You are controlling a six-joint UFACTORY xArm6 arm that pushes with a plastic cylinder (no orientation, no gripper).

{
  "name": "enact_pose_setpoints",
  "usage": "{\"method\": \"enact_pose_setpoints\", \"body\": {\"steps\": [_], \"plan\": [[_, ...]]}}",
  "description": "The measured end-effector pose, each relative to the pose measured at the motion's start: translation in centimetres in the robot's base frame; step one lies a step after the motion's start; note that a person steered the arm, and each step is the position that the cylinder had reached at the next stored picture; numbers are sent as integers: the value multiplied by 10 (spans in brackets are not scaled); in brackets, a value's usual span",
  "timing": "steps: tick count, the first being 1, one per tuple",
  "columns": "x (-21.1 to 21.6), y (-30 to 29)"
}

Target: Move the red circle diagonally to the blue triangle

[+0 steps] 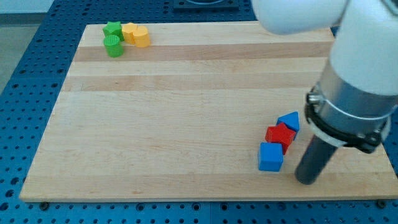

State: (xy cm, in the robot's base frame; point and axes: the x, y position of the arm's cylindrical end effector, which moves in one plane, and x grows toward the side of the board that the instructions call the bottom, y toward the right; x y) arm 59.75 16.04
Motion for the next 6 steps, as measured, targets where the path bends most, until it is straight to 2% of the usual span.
{"method": "enact_pose_setpoints", "body": {"steps": [2, 3, 6], "plan": [[-24, 55], [-45, 55], [-66, 55]]}}
